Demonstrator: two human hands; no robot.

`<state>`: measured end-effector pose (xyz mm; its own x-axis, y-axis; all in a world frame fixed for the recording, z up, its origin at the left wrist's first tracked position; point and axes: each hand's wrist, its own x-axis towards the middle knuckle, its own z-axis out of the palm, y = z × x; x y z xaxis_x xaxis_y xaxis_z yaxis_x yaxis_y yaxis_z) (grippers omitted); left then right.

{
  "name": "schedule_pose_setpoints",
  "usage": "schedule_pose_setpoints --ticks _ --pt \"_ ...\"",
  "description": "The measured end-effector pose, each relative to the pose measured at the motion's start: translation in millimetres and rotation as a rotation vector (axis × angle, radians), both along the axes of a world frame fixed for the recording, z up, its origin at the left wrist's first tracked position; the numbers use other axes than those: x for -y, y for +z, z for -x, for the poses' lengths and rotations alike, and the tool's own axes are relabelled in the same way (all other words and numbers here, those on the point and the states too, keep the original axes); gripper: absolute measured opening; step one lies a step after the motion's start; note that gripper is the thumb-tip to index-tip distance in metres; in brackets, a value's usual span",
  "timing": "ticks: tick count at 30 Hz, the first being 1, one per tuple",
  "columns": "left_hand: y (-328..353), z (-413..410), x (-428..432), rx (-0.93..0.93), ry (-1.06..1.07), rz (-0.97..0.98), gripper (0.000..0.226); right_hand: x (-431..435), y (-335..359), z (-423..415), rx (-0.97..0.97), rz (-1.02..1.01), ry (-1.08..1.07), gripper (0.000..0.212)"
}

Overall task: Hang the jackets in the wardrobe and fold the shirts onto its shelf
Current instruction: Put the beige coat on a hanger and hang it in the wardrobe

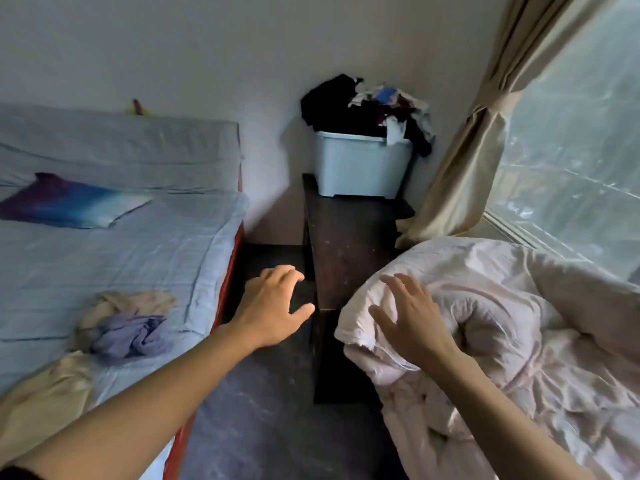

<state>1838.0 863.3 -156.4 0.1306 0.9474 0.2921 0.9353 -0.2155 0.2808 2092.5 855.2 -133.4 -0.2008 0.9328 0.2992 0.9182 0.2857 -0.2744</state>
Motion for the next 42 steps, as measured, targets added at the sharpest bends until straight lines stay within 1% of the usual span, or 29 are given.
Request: schedule_pose_setpoints --ticks 4,10,12,16,19,26,30,33,38,40,42 --pt "15.3 3.9 -25.9 -0.023 0.155 -0.007 0.057 -70.2 6.2 2.7 -0.045 0.008 0.145 0.057" --pt "25.9 26.5 -36.1 -0.049 0.363 0.01 0.069 -138.5 10.3 28.8 -0.093 0.051 0.294 0.057" --pt "18.9 43.2 -33.8 -0.036 0.418 0.027 0.069 -150.0 5.4 49.4 -0.093 0.081 0.369 0.058" --pt "8.5 82.0 -32.4 -0.016 0.539 0.002 0.061 -172.5 -4.6 105.6 -0.086 0.132 0.523 0.058" --pt "-2.0 116.8 -31.2 0.011 0.617 0.014 0.061 -191.1 -11.1 152.8 -0.08 0.132 0.625 0.058" --pt "-9.3 219.1 -49.5 0.063 0.788 0.046 0.055 -230.7 -14.3 260.4 -0.002 0.144 0.74 0.061" --pt "-7.8 273.6 -70.3 0.128 0.818 0.006 0.053 -258.2 -2.0 318.7 0.002 0.116 0.774 0.059" --pt "-13.5 305.4 -79.1 0.141 0.84 -0.005 0.05 -271.4 -2.8 354.7 0.003 0.118 0.807 0.059" --pt "-35.3 342.0 -77.3 0.16 0.912 0.052 0.057 -290.1 -23.6 412.1 0.039 0.159 0.912 0.059" --pt "-44.6 356.1 -72.6 0.156 0.968 0.065 0.056 -297.6 -33.2 439.6 0.05 0.179 0.962 0.059" --pt "-52.5 368.8 -66.5 0.173 1.038 0.093 0.062 -306.1 -44.2 469.2 0.055 0.199 1.02 0.059"
